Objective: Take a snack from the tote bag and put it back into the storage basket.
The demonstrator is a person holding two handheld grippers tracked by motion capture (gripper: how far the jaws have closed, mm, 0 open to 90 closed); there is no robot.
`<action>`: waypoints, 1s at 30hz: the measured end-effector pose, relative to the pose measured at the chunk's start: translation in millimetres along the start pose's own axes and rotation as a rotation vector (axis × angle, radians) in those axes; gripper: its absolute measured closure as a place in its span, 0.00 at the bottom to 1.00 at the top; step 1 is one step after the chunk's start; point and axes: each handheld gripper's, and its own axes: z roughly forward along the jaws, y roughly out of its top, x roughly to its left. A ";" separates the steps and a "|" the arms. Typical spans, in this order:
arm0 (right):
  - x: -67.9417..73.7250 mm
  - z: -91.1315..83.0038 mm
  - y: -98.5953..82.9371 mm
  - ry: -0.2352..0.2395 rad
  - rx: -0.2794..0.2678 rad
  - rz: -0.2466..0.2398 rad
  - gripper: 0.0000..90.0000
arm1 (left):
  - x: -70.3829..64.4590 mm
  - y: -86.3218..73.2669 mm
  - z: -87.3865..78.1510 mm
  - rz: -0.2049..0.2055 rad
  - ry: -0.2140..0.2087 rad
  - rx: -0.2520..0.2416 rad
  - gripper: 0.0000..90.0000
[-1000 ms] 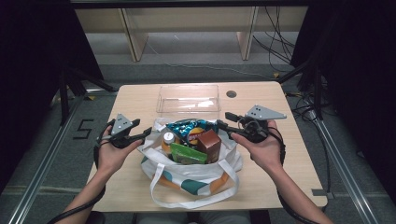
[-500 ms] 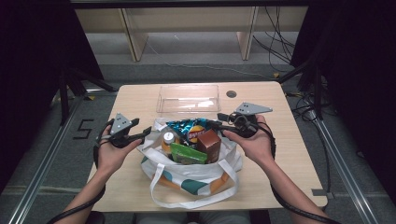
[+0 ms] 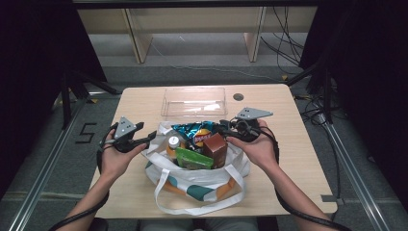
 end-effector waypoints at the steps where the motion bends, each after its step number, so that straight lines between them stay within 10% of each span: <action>1: -0.7 0.9 0.1 0.003 -0.001 -0.016 0.76 | 0.0 0.0 0.0 0.002 0.001 0.000 0.42; 10: 4.9 1.3 0.2 0.008 0.008 -0.009 0.98 | -0.9 -1.2 0.9 0.003 0.003 0.004 0.42; 30: 17.7 -11.7 14.6 -0.021 -0.152 -0.043 1.00 | 1.1 -2.2 0.8 -0.012 0.003 0.001 0.42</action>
